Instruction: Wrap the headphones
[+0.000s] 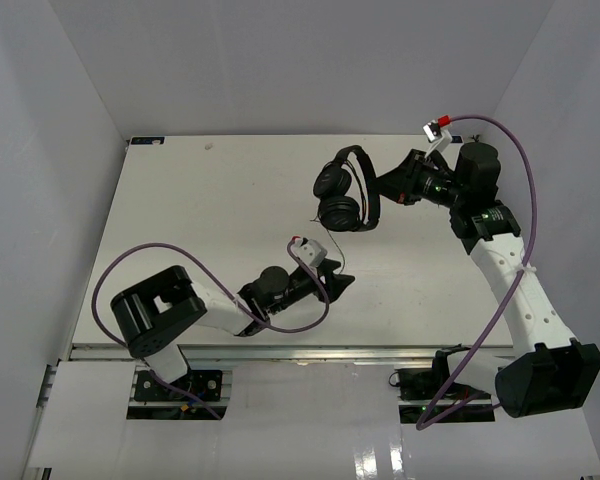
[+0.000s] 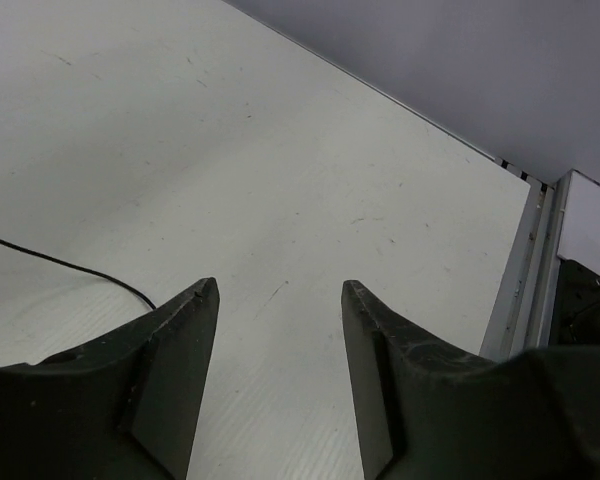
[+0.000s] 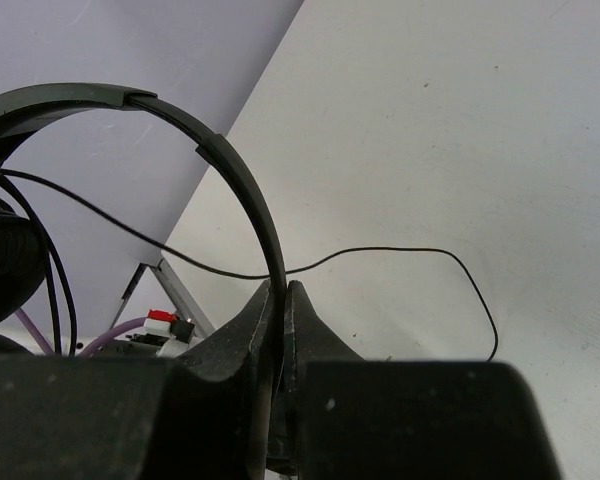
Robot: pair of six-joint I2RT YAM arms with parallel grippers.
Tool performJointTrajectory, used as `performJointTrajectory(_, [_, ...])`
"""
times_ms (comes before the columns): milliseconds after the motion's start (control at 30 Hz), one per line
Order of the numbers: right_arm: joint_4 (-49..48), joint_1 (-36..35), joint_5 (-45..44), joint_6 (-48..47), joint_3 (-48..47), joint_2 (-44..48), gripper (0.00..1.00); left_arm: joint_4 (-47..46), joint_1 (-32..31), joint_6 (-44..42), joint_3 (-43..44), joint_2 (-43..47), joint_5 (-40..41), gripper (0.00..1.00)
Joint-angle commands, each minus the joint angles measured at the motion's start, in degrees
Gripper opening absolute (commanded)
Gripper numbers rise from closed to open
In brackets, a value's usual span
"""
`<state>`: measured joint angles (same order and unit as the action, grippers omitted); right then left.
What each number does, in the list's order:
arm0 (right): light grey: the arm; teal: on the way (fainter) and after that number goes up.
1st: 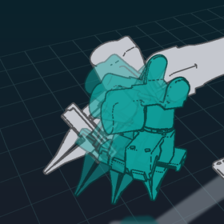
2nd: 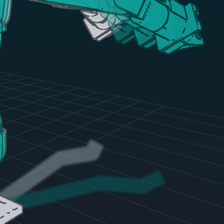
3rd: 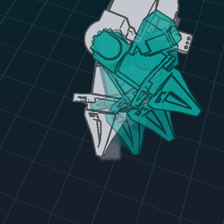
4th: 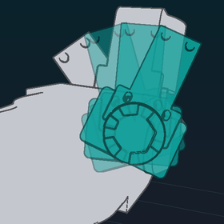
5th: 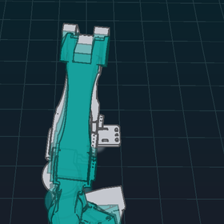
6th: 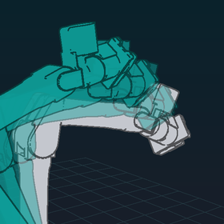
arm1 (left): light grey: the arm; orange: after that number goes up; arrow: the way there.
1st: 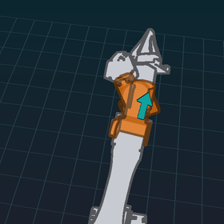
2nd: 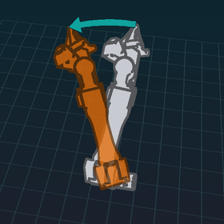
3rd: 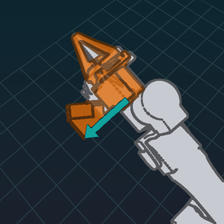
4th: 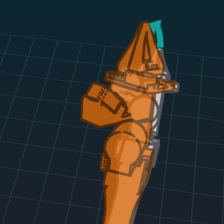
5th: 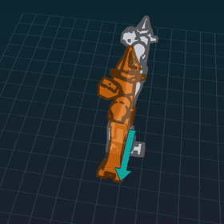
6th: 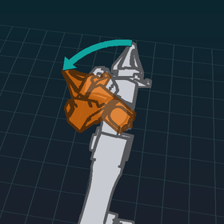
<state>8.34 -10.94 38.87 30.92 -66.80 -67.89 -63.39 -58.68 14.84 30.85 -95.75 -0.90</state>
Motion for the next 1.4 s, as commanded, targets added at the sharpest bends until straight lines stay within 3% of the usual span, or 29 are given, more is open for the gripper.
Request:
performJointTrajectory(0, [-4.3, 0.1, 0.3, 1.0, -0.2, 2.5, 0.08, 4.3, -1.1, 1.1, -2.7, 7.4, 7.9, 0.66])
performJointTrajectory(100, [-4.3, 0.1, 0.7, 1.3, 0.2, 2.6, 0.08, 8.9, -2.1, 0.4, -4.6, 10.7, 13.9, 0.74])
performJointTrajectory(200, [-4.5, 0.1, 1.2, 1.9, 0.4, 2.6, 0.08, 7.4, -2.5, 1.1, -8.9, 13.0, 19.6, 0.78])
performJointTrajectory(367, [-4.9, 0.1, 3.4, 3.7, -0.1, 2.9, 0.08, -7.0, -2.2, -3.2, -14.8, 10.4, 26.2, 0.86])
performJointTrajectory(567, [-4.8, 0.1, 4.5, 5.8, -1.3, 4.3, 0.08, -20.0, 2.9, -5.4, -11.7, 0.2, 17.0, 0.88])
performJointTrajectory(767, [-4.7, 0.1, 5.7, 8.0, -2.2, 5.7, 0.08, -20.6, 5.3, -6.7, -2.7, -8.2, 9.9, 0.88])
performJointTrajectory(1000, [-5.2, 0.1, 7.6, 10.4, -2.8, 6.5, 0.08, -19.3, 7.1, -5.8, 6.1, -11.8, 1.5, 0.89])
performJointTrajectory(1200, [-5.5, 0.1, 9.4, 13.1, -3.5, 7.6, 0.08, -19.5, 7.7, -4.7, 10.0, -13.1, 4.7, 0.89])
performJointTrajectory(1367, [-5.6, 0.1, 10.5, 14.5, -4.8, 8.3, 0.08, -26.8, 8.8, -0.5, 10.2, -16.5, 6.8, 0.84])
